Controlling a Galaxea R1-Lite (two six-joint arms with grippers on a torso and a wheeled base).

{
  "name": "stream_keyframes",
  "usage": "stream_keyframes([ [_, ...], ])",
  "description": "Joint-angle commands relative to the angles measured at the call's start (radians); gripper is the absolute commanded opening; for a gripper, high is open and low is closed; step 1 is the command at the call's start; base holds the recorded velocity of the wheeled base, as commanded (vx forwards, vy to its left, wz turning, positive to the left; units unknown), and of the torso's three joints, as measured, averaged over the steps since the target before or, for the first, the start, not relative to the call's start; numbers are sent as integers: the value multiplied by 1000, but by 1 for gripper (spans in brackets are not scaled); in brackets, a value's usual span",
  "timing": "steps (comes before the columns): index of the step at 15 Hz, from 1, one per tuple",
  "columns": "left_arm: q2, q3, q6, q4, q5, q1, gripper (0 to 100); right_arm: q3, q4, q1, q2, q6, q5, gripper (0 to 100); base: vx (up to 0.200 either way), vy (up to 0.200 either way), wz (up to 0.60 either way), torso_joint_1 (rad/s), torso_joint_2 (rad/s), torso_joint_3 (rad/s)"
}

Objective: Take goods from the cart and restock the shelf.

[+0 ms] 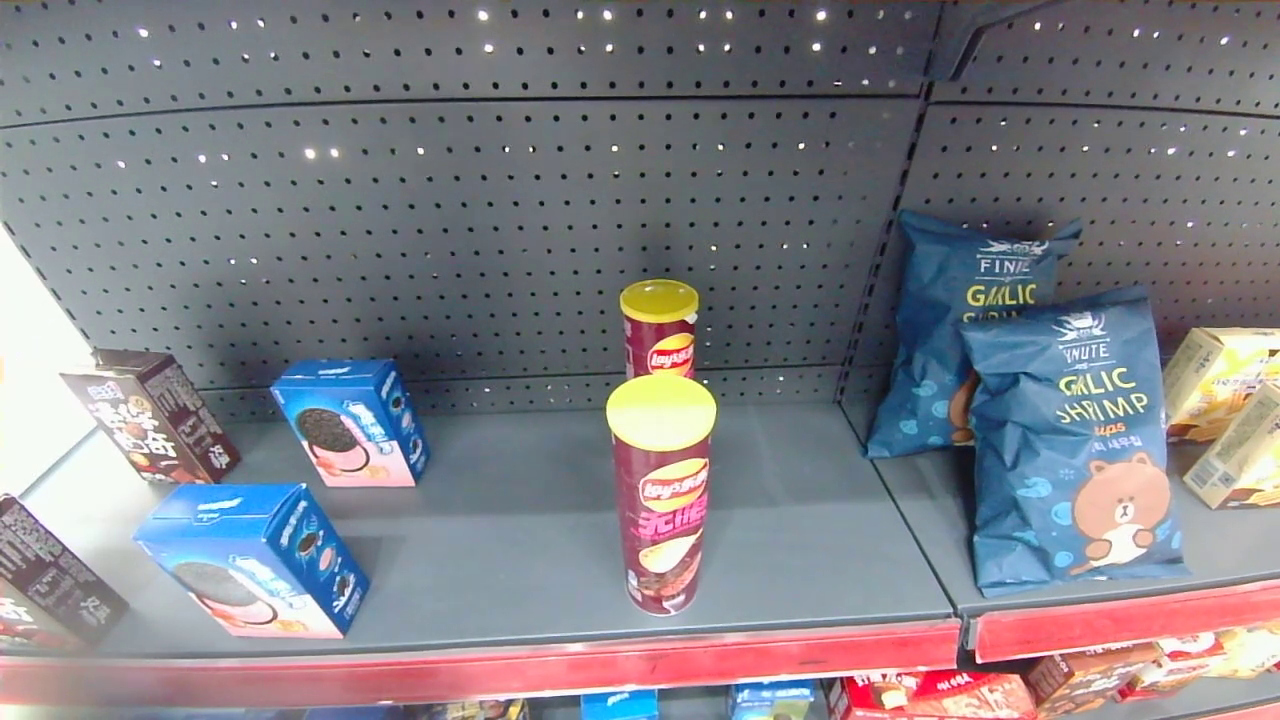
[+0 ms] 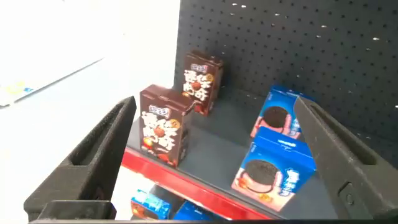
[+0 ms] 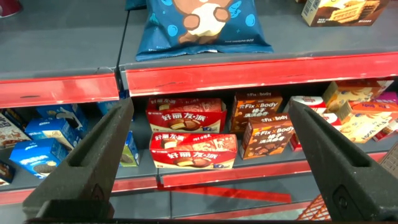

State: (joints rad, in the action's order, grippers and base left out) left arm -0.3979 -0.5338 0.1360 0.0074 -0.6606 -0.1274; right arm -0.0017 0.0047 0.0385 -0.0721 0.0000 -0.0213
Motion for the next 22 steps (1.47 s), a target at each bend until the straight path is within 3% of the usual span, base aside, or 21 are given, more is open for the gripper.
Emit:
stream_keyframes([
  [1, 111, 89, -18, 9, 3, 63, 100, 0, 0, 0, -2, 0, 0, 100, 0, 0, 0, 0, 0, 0],
  [2, 177, 147, -61, 23, 4, 61, 100, 0, 0, 0, -2, 0, 0, 100, 0, 0, 0, 0, 0, 0],
  [3, 191, 158, -67, 26, 6, 61, 100, 0, 0, 0, -2, 0, 0, 100, 0, 0, 0, 0, 0, 0],
  [4, 320, 288, -119, 23, 13, 55, 100, 0, 0, 0, -2, 0, 0, 100, 0, 0, 0, 0, 0, 0],
  [5, 298, 325, -104, -38, 39, 55, 100, 0, 0, 0, -2, 0, 0, 100, 0, 0, 0, 0, 0, 0],
  [8, 300, 437, -107, -103, 276, 55, 100, 0, 0, 0, -2, 0, 0, 100, 0, 0, 0, 0, 0, 0],
  [11, 300, 532, -110, -164, 374, 55, 100, 0, 0, 0, -2, 0, 0, 100, 0, 0, 0, 0, 0, 0],
  [14, 300, 532, -99, -84, 415, 55, 100, 0, 0, 0, -2, 0, 0, 100, 0, 0, 0, 0, 0, 0],
  [15, 298, 532, -79, -64, 489, 55, 100, 0, 0, 0, -2, 0, 0, 100, 0, 0, 0, 0, 0, 0],
  [16, 300, 534, -81, -58, 561, 55, 100, 0, 0, 0, -2, 0, 0, 100, 0, 0, 0, 0, 0, 0],
  [17, 300, 534, -88, -49, 601, 55, 100, 0, 0, 0, -2, 0, 0, 100, 0, 0, 0, 0, 0, 0],
  [18, 298, 534, -133, -7, 633, 55, 100, 0, 0, 0, -2, 0, 0, 100, 0, 0, 0, 0, 0, 0],
  [21, 300, 534, -179, -4, 633, 55, 100, 0, 0, 0, -2, 0, 0, 100, 0, 0, 0, 0, 0, 0],
  [22, 300, 534, -164, -4, 628, 55, 100, 0, 0, 0, -2, 0, 0, 100, 0, 0, 0, 0, 0, 0],
])
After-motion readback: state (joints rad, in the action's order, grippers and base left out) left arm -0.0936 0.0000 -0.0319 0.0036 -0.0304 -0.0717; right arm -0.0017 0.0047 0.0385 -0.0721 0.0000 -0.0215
